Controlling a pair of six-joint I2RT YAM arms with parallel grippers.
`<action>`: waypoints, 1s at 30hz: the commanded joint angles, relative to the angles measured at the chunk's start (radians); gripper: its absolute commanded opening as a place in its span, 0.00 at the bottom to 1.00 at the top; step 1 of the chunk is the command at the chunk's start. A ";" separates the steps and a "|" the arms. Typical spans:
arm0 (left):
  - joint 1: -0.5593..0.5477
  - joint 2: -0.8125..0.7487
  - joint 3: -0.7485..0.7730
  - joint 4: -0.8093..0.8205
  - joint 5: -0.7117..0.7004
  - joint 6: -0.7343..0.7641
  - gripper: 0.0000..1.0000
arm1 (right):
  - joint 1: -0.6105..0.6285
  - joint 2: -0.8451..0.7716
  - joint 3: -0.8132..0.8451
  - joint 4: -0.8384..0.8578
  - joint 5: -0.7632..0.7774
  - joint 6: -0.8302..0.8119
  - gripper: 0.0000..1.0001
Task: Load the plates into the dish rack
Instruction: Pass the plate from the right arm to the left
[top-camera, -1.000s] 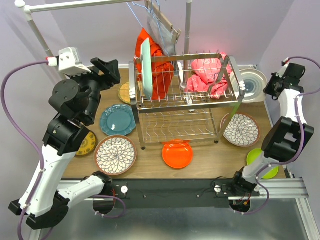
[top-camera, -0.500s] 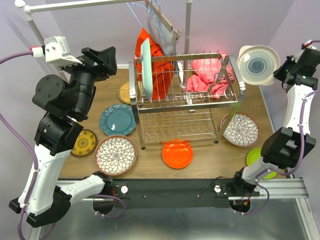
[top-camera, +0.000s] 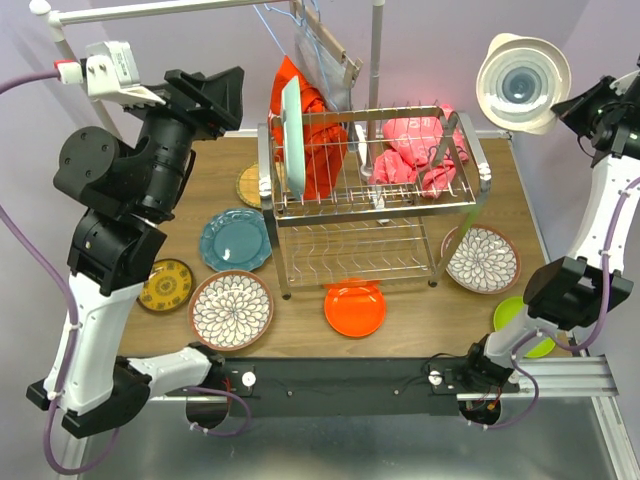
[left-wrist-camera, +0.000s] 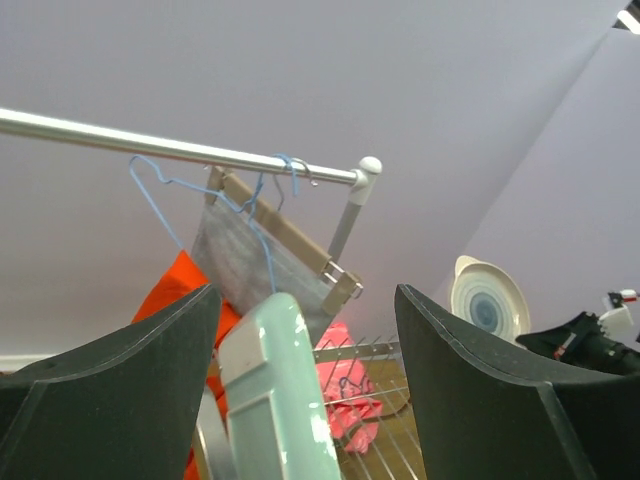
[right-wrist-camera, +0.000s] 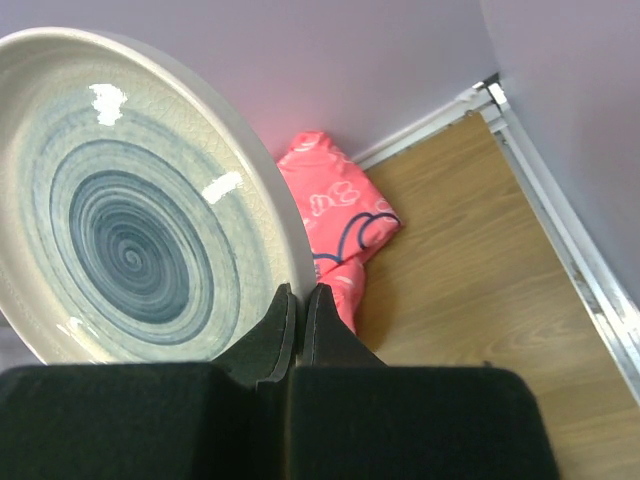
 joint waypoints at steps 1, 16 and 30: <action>0.006 0.068 0.074 0.033 0.117 -0.019 0.80 | -0.020 -0.016 0.132 0.080 -0.127 0.149 0.01; 0.003 0.286 0.275 0.095 0.448 -0.120 0.80 | -0.021 -0.016 0.230 0.085 -0.279 0.270 0.01; -0.143 0.522 0.503 0.102 0.566 -0.203 0.80 | -0.021 -0.043 0.237 0.128 -0.428 0.387 0.01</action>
